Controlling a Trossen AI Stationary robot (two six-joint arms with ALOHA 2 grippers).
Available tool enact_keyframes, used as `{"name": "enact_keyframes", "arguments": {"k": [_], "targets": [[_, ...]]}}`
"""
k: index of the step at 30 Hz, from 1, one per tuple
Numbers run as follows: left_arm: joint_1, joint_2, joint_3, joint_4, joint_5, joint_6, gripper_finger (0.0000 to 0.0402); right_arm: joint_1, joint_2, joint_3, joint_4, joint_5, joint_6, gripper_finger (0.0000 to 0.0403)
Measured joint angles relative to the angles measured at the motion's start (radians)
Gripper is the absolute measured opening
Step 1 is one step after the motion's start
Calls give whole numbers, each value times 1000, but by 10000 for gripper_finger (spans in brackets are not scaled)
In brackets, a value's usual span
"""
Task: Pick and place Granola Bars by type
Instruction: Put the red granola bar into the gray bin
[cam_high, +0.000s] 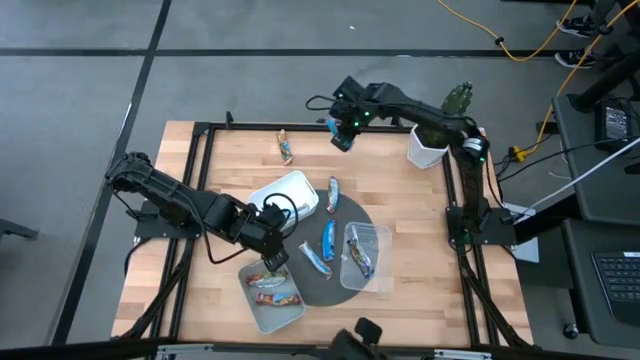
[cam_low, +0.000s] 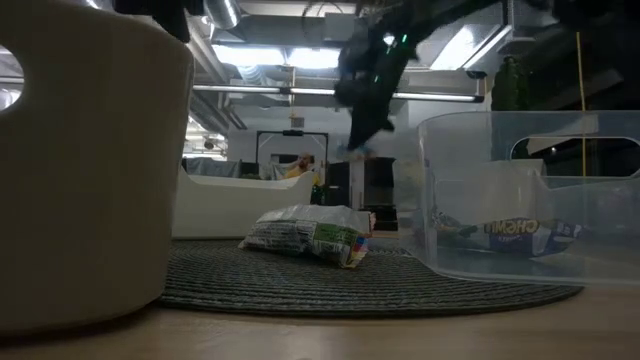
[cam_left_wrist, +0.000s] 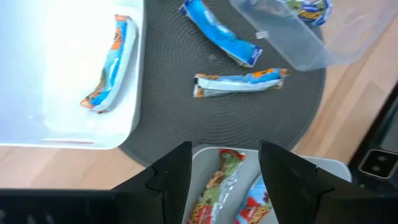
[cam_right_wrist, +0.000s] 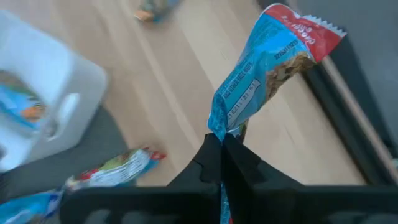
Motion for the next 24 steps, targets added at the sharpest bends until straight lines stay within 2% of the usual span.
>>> {"name": "enact_keyframes", "arguments": {"k": [10, 16, 21, 24], "targets": [[-30, 0, 0, -65, -41, -25, 177, 52, -299, 0, -191, 24, -70, 4], [-48, 0, 0, -96, -103, -29, 177, 142, -461, 0, -206, 18, -73, 5], [-47, -18, 0, -92, -233, -29, 177, 257, -530, 0, -185, 19, -94, 5], [-47, -54, 0, -51, -367, -22, 177, 332, -554, 0, -141, 31, -95, 5]]}}
